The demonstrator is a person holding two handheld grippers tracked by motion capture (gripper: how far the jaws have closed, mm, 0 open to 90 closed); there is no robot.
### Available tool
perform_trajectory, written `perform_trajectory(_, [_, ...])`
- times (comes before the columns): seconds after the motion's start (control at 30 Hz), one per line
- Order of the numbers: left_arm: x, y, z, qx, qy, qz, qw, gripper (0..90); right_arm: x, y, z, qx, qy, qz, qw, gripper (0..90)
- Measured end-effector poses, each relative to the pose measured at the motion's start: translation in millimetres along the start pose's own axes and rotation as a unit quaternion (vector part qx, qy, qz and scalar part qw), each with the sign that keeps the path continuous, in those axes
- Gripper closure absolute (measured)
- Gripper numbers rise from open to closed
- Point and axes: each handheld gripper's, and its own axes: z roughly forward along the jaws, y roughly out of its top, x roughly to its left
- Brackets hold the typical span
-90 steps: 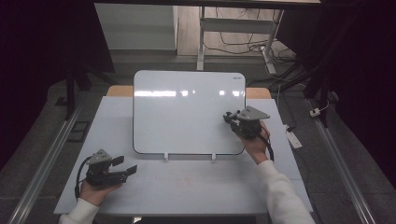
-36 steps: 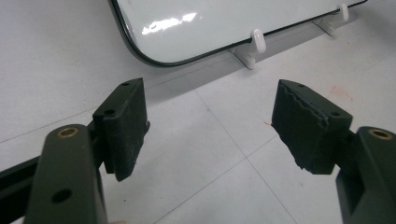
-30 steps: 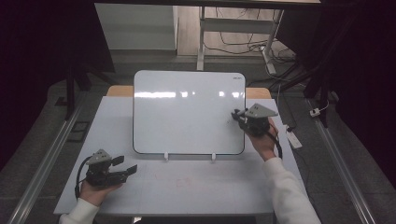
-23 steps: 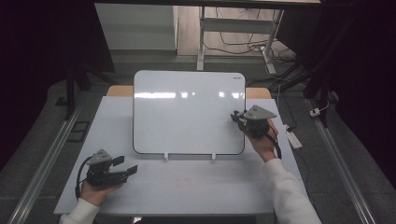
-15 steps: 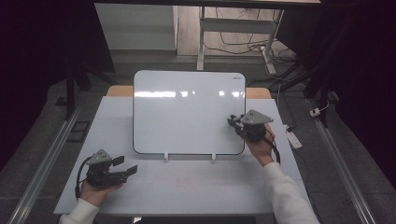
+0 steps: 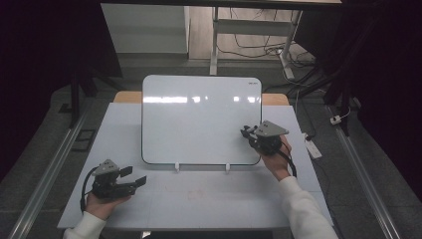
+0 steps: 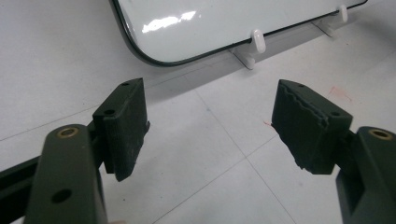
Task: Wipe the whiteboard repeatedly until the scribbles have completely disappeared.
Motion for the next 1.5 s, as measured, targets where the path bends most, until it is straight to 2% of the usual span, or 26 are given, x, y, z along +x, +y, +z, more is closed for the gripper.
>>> perform_trajectory(0.07, [-1.1,0.2,-0.7,-0.001,-0.001,0.002,1.0,27.3,-9.5,5.5,2.0,-0.009,-0.016,0.02,0.9996,77.2])
perform_trajectory(0.1, [-0.9,0.2,-1.3,-0.002,0.0,0.003,1.0,27.3,-10.1,7.0,3.1,-0.009,-0.015,0.026,0.9995,77.2])
perform_trajectory(0.2, [1.4,-0.5,-1.7,-0.002,0.0,-0.001,1.0,27.3,2.7,6.6,6.1,0.003,0.01,0.0,0.9999,77.2])
perform_trajectory(0.27, [2.7,-0.7,-1.0,-0.001,-0.001,-0.004,1.0,27.3,8.6,6.1,6.3,0.007,0.007,-0.02,0.9997,77.2])
perform_trajectory(0.3, [2.7,-0.5,-0.7,-0.001,0.0,-0.004,1.0,27.3,5.9,7.0,6.2,0.007,0.005,-0.014,0.9999,77.2])
perform_trajectory(0.37, [1.6,-0.4,-0.8,-0.001,0.0,-0.002,1.0,27.3,-2.7,9.4,5.7,-0.002,-0.018,0.004,0.9998,77.2])
perform_trajectory(0.43, [0.6,-0.2,-1.3,-0.002,-0.001,0.0,1.0,27.3,-13.5,12.3,5.6,-0.01,-0.029,0.028,0.9991,77.2])
perform_trajectory(0.53, [1.4,-0.1,-0.6,-0.001,0.0,-0.001,1.0,27.3,-15.2,17.2,8.3,-0.011,-0.034,0.019,0.9992,77.1])
perform_trajectory(0.7, [1.8,-0.5,-1.8,-0.003,-0.001,-0.002,1.0,27.3,-12.3,20.5,12.6,-0.009,-0.02,0.02,0.9996,77.2])
perform_trajectory(0.87, [2.8,-0.8,-2.2,-0.003,-0.002,-0.003,1.0,27.3,-1.0,6.0,4.2,0.003,0.004,0.017,0.9998,77.2])
perform_trajectory(0.97, [3.0,0.1,-2.3,-0.004,-0.001,-0.004,1.0,27.3,3.4,3.0,2.6,0.008,0.007,0.005,0.9999,77.2])
perform_trajectory(1.07, [2.2,0.4,-2.6,-0.005,0.0,-0.002,1.0,27.3,-1.5,10.3,7.3,0.006,-0.001,0.0,1.0,77.2])
perform_trajectory(1.27, [2.9,-0.5,-3.1,-0.005,0.001,-0.004,1.0,27.3,-21.2,39.0,25.4,-0.018,-0.029,0.011,0.9993,77.1])
perform_trajectory(1.37, [3.9,-0.9,-3.9,-0.006,0.001,-0.006,1.0,27.3,-32.8,45.2,29.2,-0.028,-0.032,0.045,0.9981,77.1])
perform_trajectory(1.43, [4.6,-1.1,-4.0,-0.007,-0.001,-0.006,1.0,27.3,-29.8,44.4,28.1,-0.024,-0.032,0.036,0.9986,77.1])
perform_trajectory(1.5, [4.9,-0.8,-3.5,-0.006,-0.002,-0.006,1.0,27.3,-23.5,40.1,25.2,-0.015,-0.018,0.028,0.9993,77.2])
